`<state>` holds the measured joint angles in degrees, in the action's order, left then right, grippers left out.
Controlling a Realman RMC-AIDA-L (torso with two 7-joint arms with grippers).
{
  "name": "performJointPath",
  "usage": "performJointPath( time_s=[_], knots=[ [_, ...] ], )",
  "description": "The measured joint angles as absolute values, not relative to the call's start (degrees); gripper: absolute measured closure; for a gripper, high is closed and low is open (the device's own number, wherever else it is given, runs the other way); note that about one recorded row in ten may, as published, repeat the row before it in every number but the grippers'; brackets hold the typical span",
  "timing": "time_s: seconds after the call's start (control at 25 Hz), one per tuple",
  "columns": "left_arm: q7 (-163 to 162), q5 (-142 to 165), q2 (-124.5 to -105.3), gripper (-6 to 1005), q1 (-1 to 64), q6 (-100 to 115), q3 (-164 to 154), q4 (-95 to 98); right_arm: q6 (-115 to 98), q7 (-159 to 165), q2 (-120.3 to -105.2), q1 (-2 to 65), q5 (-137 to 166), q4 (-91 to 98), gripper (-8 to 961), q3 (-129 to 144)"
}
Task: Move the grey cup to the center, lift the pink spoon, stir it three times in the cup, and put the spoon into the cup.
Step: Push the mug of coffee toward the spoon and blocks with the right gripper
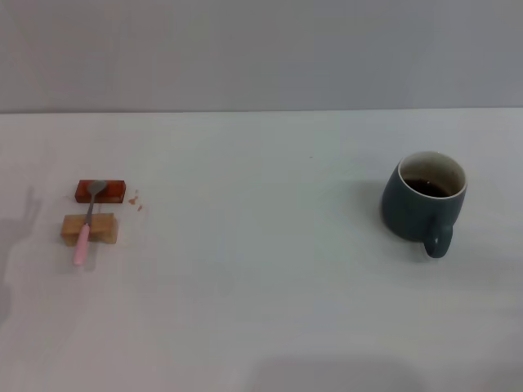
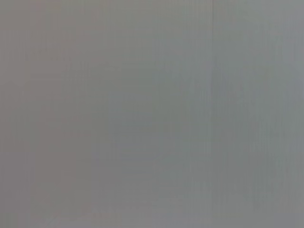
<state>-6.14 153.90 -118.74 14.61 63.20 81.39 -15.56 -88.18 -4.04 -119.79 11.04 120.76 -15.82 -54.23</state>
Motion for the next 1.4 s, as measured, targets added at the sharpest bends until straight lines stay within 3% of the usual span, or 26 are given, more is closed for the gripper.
performJointPath(
  time_s=[0.4,0.92,1.4],
  knots=[
    [-6.19,153.98,-118.74,172,14.87,62.96,81.38,-15.52,-82.33,-3.38,-119.55,12.4,119.46,-15.31,954,-54.94],
    [-6.3,153.92,-118.82,173,15.33,62.78,80.59,-15.56,-56.59,-2.65,-119.27,26.36,115.3,-9.35,954,-55.1],
    [-6.41,153.93,-118.82,173,15.94,62.88,80.5,-15.56,-49.57,-2.77,-119.59,28.04,115.98,-12.1,953,-52.16]
  ],
)
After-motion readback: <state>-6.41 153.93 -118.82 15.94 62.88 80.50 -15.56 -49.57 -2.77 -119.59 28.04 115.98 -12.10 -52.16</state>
